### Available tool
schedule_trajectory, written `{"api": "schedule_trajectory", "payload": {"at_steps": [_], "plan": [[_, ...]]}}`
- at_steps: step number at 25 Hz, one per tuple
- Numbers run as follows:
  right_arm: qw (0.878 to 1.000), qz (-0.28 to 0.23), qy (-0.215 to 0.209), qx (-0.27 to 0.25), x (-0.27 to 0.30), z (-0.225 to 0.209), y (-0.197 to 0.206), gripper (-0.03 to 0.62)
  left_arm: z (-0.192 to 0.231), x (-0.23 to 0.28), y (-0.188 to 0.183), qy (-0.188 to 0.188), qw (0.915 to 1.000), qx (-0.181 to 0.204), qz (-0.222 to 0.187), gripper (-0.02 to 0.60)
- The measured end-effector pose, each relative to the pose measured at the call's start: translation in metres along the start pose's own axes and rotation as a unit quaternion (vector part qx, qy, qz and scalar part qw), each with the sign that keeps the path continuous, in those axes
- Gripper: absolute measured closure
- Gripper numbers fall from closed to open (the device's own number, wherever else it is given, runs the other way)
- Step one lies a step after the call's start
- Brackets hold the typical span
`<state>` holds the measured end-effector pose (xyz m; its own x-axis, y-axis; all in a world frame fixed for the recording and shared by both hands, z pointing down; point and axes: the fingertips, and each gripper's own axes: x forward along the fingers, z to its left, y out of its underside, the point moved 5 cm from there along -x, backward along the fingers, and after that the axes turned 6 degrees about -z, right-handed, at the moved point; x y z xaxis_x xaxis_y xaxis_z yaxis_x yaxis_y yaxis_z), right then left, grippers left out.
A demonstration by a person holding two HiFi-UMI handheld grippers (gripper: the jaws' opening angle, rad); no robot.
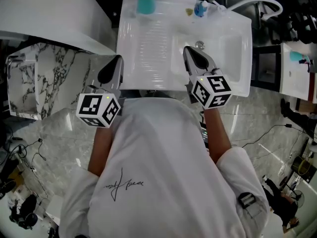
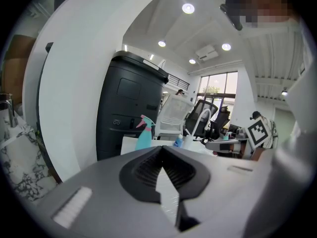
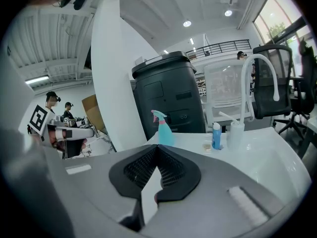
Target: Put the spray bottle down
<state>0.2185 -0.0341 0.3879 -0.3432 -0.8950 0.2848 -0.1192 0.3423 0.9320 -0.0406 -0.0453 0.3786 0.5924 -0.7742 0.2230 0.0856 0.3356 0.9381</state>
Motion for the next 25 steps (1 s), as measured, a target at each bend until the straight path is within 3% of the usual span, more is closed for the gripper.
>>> {"api": "schedule_trajectory", "payload": {"at_steps": [6, 14, 21, 25], "plan": [[0.999, -0.027, -0.034, 0.022, -0.001, 0.005, -0.012, 0.599, 0.005, 0.002, -0.004, 0.003, 0.9999, -0.011, -0.001, 0.534], [0.999, -0.006, -0.038, 0.006, 0.000, 0.002, -0.008, 0.600, 0.003, 0.004, -0.001, 0.010, 0.9996, -0.025, 0.002, 0.552], [0.999, 0.005, -0.041, 0.004, -0.004, -0.001, -0.003, 0.599, 0.002, 0.004, 0.010, 0.003, 0.9990, -0.034, 0.027, 0.569], [0.998, 0.011, -0.067, 0.010, -0.006, 0.007, -0.001, 0.599, 0.000, 0.004, 0.016, 0.007, 0.9984, -0.040, 0.040, 0.574]]}}
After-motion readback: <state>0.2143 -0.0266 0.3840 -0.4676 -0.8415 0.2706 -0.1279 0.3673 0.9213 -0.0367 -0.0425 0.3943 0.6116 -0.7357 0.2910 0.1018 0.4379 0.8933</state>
